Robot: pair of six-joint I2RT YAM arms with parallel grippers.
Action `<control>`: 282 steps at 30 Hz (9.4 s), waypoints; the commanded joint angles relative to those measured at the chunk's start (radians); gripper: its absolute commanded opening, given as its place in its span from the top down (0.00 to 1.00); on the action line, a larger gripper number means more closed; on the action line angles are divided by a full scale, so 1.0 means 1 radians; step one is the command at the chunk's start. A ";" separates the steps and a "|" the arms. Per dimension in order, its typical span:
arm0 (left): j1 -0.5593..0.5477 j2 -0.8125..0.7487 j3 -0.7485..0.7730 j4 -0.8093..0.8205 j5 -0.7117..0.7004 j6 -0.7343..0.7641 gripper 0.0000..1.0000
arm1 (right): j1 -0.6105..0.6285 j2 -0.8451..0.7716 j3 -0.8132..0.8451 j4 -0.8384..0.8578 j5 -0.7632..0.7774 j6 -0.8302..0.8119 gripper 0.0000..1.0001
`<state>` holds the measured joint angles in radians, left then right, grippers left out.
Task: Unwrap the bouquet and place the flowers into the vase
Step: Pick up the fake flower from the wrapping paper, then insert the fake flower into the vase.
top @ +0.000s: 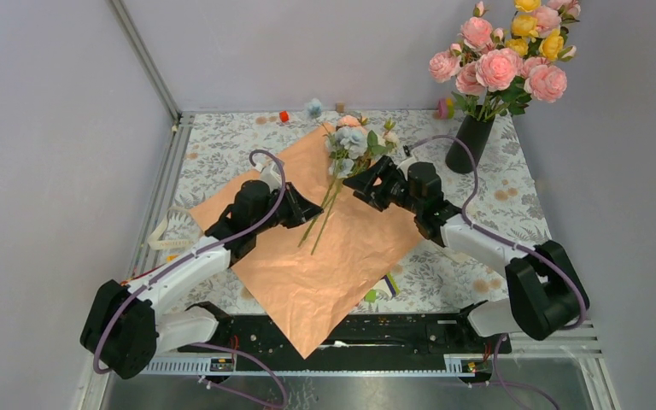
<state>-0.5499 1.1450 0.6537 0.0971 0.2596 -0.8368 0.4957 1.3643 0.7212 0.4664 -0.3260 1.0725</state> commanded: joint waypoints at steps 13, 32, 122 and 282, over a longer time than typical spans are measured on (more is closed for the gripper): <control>0.008 -0.176 -0.039 0.102 0.023 0.096 1.00 | 0.072 0.275 0.276 0.066 0.028 0.136 0.32; 0.008 -0.180 -0.008 0.045 0.134 0.185 1.00 | 0.078 0.335 0.339 0.033 0.198 0.063 0.54; 0.616 -0.157 0.288 -0.363 -0.085 0.479 0.01 | -0.478 0.171 0.484 0.768 0.658 -1.440 1.00; 0.062 0.216 0.234 -0.256 -0.131 0.419 0.22 | -0.304 -0.499 -0.048 -0.443 0.256 -0.663 0.22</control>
<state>-0.4725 1.2301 0.7967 -0.2169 0.1360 -0.4847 0.1783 0.8959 0.6838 0.0666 0.0101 0.3294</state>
